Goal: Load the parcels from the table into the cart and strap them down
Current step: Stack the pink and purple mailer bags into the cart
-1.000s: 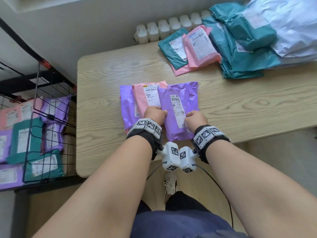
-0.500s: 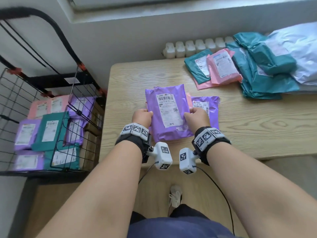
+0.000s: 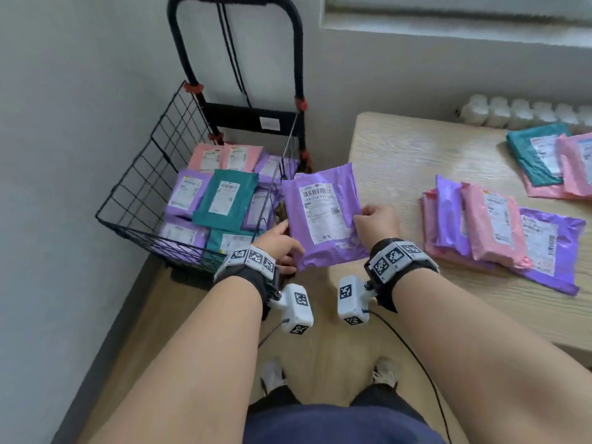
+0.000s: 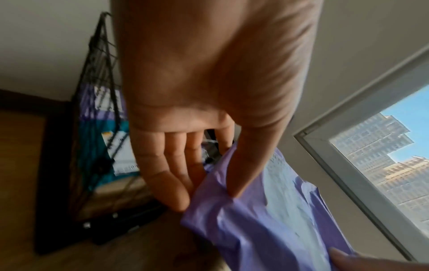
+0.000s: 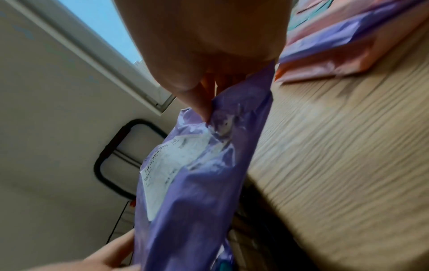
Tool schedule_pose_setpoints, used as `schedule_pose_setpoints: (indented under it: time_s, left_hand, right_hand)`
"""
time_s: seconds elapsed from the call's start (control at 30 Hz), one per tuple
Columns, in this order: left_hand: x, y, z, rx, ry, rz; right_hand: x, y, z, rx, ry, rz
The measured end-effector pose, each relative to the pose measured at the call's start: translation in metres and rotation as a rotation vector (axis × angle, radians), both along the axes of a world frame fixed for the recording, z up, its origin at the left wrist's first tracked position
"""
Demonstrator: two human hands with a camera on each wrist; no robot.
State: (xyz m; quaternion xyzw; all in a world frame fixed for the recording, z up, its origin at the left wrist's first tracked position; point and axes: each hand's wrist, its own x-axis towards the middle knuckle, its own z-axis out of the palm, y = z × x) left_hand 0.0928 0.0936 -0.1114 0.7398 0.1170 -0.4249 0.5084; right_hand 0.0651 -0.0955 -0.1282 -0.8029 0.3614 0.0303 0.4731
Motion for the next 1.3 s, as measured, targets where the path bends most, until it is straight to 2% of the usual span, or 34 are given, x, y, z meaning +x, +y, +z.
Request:
schedule_pose_setpoints:
  time_s: [0.07,0.23,0.4,0.5,0.63,0.73,0.8,0.83,0.9,0.97,1.07,1.13,1.2,1.27,1.3]
  left_hand:
    - [0.008,0.033,-0.003,0.014,0.015,0.021]
    - [0.04,0.127,-0.013,0.109,-0.114,0.168]
    - [0.078,0.163,-0.034,0.285,-0.245,0.257]
    - [0.106,0.171,-0.047,0.399,-0.283,0.254]
    - [0.156,0.184,-0.07,0.463,-0.264,0.219]
    - [0.186,0.185,-0.078,0.456,-0.282,0.134]
    - [0.204,0.184,-0.081,0.432,-0.166,0.126]
    - [0.21,0.183,-0.084,0.478,-0.19,0.106]
    - [0.217,0.178,-0.093,0.6,-0.254,-0.043]
    - [0.223,0.175,-0.104,0.584,-0.27,-0.084]
    - [0.239,0.168,-0.12,0.576,-0.232,-0.162]
    - [0.256,0.165,-0.139,0.52,-0.193,-0.197]
    - [0.271,0.162,-0.151,0.473,-0.109,-0.213]
    - [0.281,0.158,-0.162,0.389,-0.007,-0.128]
    - [0.284,0.155,-0.17,0.364,0.013,-0.15]
  right_hand:
    - [0.01,0.033,0.001,-0.007,0.005,0.014]
    - [0.04,0.127,0.006,-0.028,0.047,0.098]
    - [0.077,0.166,-0.001,-0.036,0.085,0.2]
    - [0.107,0.177,-0.008,-0.03,0.105,0.222]
    - [0.157,0.18,-0.025,0.006,0.103,0.303]
    - [0.192,0.182,-0.036,-0.067,0.215,0.404]
    - [0.213,0.186,-0.046,-0.108,0.339,0.436]
    - [0.221,0.188,-0.052,-0.124,0.391,0.452]
    - [0.239,0.192,-0.072,-0.178,0.474,0.546]
    - [0.246,0.19,-0.081,-0.203,0.523,0.584]
    - [0.258,0.19,-0.099,-0.233,0.53,0.543]
    - [0.267,0.191,-0.106,-0.248,0.614,0.555]
    - [0.275,0.194,-0.115,-0.26,0.692,0.573]
    - [0.278,0.195,-0.123,-0.261,0.743,0.586]
    - [0.277,0.196,-0.126,-0.262,0.762,0.558]
